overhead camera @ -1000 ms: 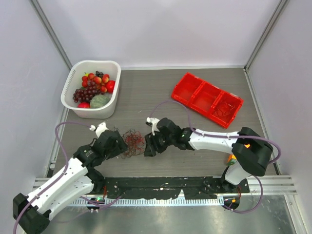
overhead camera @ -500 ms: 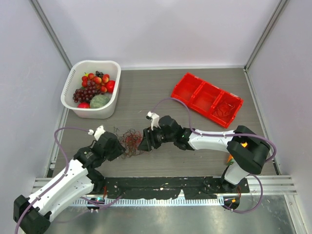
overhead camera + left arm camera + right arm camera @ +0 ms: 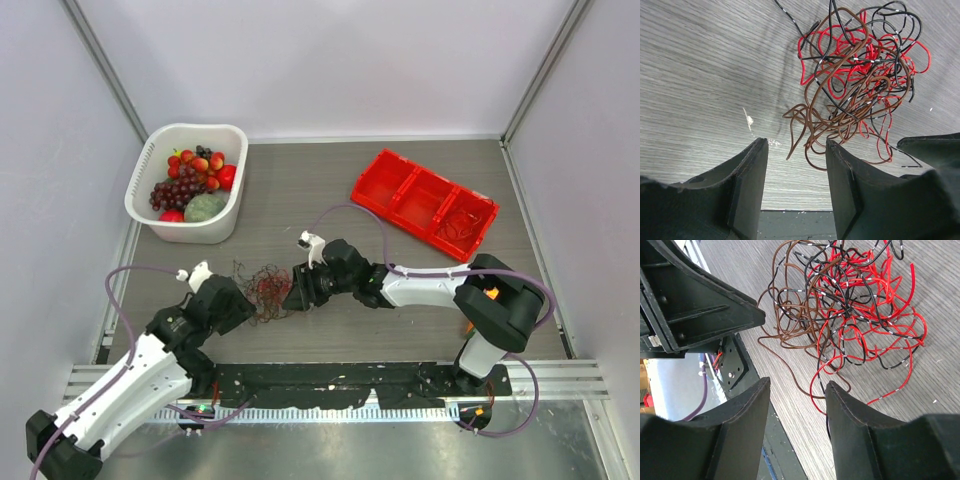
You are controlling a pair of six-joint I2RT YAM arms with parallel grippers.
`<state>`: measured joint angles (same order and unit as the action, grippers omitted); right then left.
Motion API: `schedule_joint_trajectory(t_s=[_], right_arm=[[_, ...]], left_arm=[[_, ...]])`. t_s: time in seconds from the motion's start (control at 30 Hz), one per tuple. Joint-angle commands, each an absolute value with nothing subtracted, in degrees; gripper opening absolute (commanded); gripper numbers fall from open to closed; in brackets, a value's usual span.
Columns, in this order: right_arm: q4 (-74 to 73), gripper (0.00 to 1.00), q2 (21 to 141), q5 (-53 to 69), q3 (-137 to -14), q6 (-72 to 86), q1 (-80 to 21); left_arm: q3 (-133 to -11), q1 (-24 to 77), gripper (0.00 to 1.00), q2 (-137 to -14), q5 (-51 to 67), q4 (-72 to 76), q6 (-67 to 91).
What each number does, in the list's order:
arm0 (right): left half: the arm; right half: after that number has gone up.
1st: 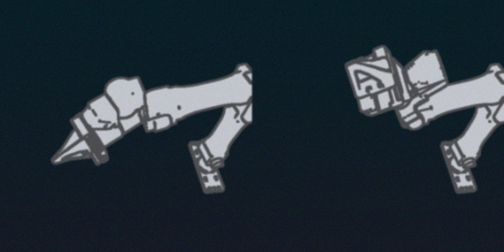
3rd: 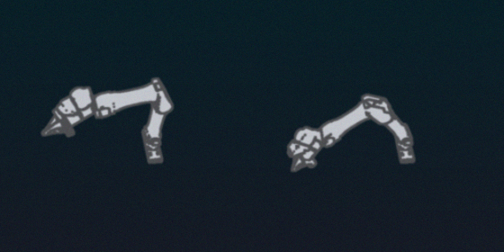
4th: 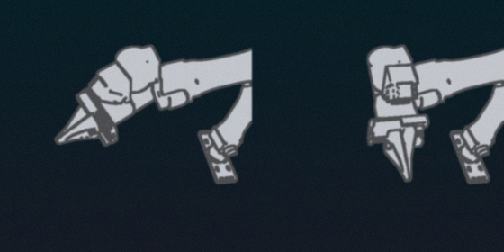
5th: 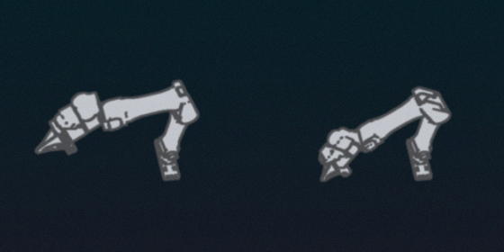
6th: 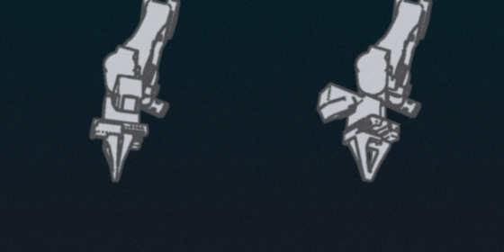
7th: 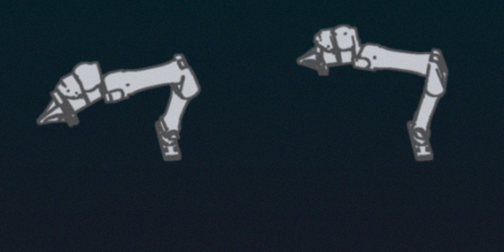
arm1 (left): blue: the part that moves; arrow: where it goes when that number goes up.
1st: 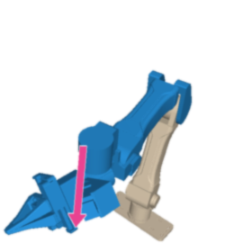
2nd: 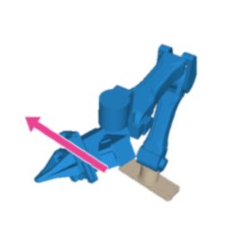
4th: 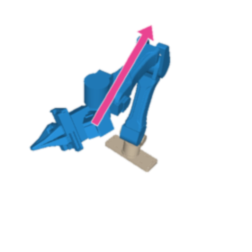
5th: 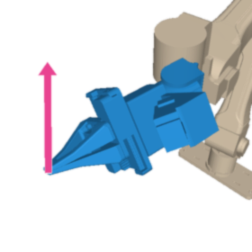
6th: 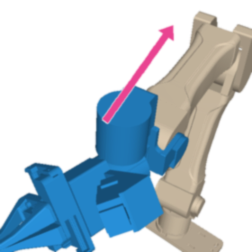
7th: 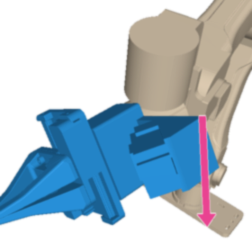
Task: Untangle the cables
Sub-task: Untie the cable.
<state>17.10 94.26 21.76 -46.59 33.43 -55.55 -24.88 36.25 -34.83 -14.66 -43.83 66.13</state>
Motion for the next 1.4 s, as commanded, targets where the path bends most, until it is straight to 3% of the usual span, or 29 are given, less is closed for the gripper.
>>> schedule_joint_trajectory(t_s=[0.0, 0.17, 0.47, 0.73, 0.87, 0.97, 1.1, 1.37], right_arm=[[20.39, 0.53, 94.13, 21.88, -46.93, 33.93, -55.64], [20.39, 0.52, 94.22, 21.45, -47.28, 34.01, -55.64], [18.55, 0.53, 96.76, 18.20, -50.80, 34.63, -55.72], [9.60, 0.63, 107.38, 4.75, -62.30, 34.01, -56.78], [3.10, 0.50, 112.67, -1.74, -69.95, 34.10, -57.30], [1.15, 0.19, 111.54, -9.83, -69.09, 35.07, -57.13], [-3.42, 0.01, 109.95, -17.04, -67.85, 35.07, -56.43], [-5.71, 0.01, 102.14, -22.41, -56.88, 37.44, -50.20]], left_arm=[[-25.05, 35.95, 0.50, -31.74, -17.67, -46.49, 67.15], [-23.73, 35.95, 0.38, -32.69, -16.61, -44.74, 67.94], [-23.20, 36.03, 0.29, -38.05, -16.44, -41.23, 66.54], [-28.90, 36.03, 0.00, -36.92, -13.54, -43.14, 60.39], [-34.87, 35.95, 0.00, -32.44, -9.68, -45.43, 57.23], [-45.13, 36.03, 0.00, -29.36, -8.70, -48.42, 53.63], [-64.37, 35.95, 0.00, -30.66, -7.04, -48.87, 44.58], [-102.18, 35.95, 0.00, -42.97, -0.26, -45.88, 31.03]])
